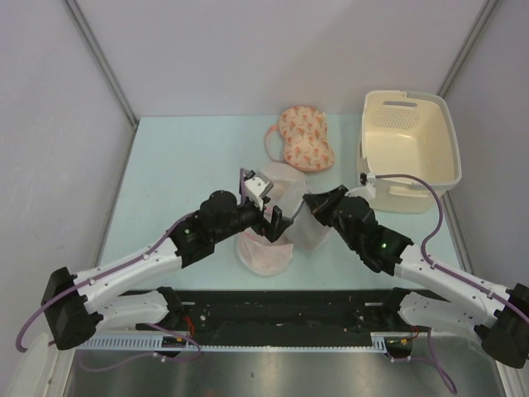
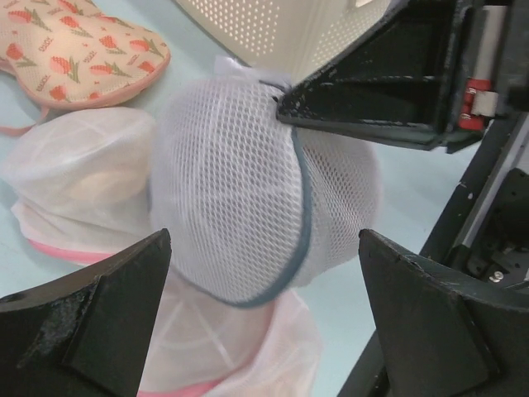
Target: Unzip the laundry bag and remove the bra
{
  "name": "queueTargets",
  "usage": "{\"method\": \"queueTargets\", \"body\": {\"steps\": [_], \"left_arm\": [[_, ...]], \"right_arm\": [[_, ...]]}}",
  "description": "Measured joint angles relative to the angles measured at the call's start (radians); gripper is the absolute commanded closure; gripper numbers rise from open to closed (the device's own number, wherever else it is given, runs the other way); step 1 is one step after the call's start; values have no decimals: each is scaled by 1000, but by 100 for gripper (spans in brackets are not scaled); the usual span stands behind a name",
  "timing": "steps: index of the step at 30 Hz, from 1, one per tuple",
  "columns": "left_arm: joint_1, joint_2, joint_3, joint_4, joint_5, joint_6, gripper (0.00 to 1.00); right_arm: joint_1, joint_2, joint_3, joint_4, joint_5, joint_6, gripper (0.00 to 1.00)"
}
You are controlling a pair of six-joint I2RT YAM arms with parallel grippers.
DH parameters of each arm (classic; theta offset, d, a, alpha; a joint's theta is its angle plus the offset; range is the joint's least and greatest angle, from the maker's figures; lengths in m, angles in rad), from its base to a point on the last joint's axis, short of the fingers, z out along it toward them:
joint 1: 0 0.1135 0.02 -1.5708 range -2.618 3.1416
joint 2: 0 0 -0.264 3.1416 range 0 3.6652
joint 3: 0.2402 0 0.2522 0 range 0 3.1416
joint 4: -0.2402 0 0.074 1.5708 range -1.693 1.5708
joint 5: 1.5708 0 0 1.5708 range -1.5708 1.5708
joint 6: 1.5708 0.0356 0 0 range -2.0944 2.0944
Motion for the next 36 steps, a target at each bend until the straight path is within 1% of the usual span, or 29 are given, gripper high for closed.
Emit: {"method": "queueTargets", "body": {"steps": [7,11,12,13,14,15,17,19,22,23,26,28,30,31,32,34,35,36], "left_arm": [[-56,-36,-10,7,-29,-46,0],[-113,23,10,6,-50,-29,0],[-124,49,21,5,-55,-24,2],[-134,73,29,6,-60,-19,7],[-143,92,34,11,-63,-11,19],[-149,104,36,13,-69,-10,25],[-156,126,43,14,-83,4,30],[-159,143,51,22,-106,22,31],[-158,150,51,58,-139,42,26],[-158,154,51,72,-149,51,15],[-158,176,57,102,-176,84,4],[-158,205,74,108,-182,97,7],[-158,239,93,109,-182,105,15],[-158,272,111,109,-183,119,22],[-158,274,112,109,-183,121,36],[-158,289,114,114,-183,131,50],[-158,291,114,114,-179,146,70],[-158,291,114,114,-179,145,79]], "right_arm": [[37,-7,0,-9,109,51,100],[41,-7,0,-38,133,84,100],[41,-6,0,-48,138,92,100],[41,-5,0,-59,142,101,100],[41,-4,0,-66,143,107,100],[42,-3,0,-71,145,111,100],[42,-1,0,-83,145,118,100],[43,0,1,-97,145,123,100],[43,0,2,-121,146,133,100],[43,0,2,-126,146,138,100],[43,0,3,-133,149,150,100],[43,-1,4,-138,150,152,100],[43,-2,4,-141,152,155,100],[43,-2,4,-146,153,161,100],[43,-2,4,-146,153,161,100],[43,-6,4,-153,152,168,100],[43,-11,4,-159,152,170,100],[43,-16,4,-165,152,169,100]]}}
